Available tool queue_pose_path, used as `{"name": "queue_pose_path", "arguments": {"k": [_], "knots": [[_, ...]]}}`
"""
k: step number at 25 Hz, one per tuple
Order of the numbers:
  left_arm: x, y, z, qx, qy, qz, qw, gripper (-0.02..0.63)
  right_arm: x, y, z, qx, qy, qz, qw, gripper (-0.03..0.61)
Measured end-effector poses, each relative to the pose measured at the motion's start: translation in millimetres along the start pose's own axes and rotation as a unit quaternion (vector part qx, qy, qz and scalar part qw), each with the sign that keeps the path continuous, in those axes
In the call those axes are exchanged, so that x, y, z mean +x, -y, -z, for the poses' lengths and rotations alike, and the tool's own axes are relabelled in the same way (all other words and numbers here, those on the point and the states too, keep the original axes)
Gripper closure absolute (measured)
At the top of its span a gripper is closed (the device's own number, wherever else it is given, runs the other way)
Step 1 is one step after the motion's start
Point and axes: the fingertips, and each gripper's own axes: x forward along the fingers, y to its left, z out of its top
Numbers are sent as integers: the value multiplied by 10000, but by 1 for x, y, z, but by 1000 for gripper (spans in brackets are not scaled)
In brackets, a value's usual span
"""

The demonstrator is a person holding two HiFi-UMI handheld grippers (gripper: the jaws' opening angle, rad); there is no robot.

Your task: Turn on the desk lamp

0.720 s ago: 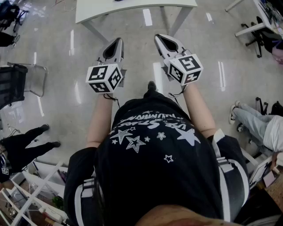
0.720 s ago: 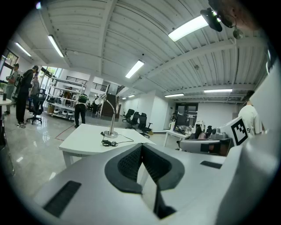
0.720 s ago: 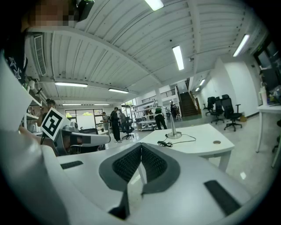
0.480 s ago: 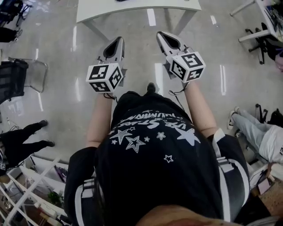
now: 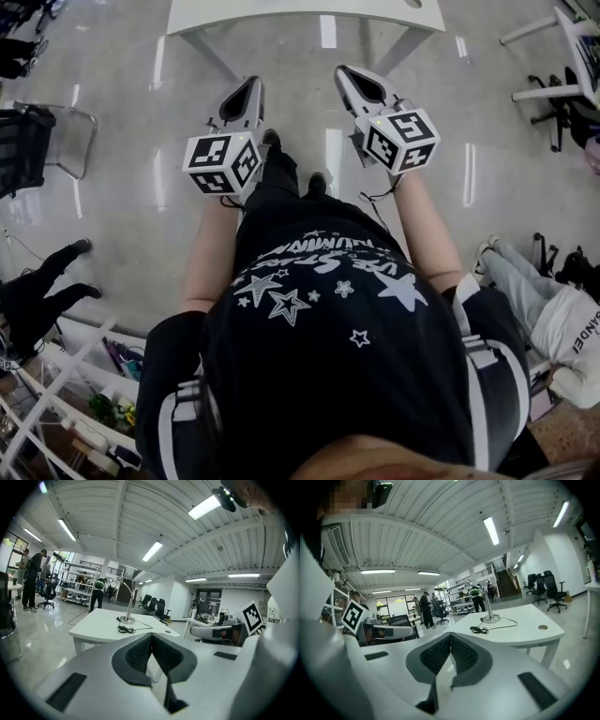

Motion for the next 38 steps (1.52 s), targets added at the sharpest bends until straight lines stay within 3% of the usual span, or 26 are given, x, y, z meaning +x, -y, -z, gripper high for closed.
{"name": "queue_pose_path", "arguments": {"k": [10,23,31,38], "knots": [[55,-53,-22,-21,-40,337,9994,605,59,18,-25,-35,-31,282,9996,573],[155,-158,-50,-105,-289,655,9974,604,189,63,-63,13,-87,626,9980,574],[190,-170,-45,-100,-556,1387,9887,604,249,69,-70,101,-104,746,9971,573],[212,-185,-39,62,-739,1435,9869,604,268,82,-75,139,-152,846,9962,573]]}}
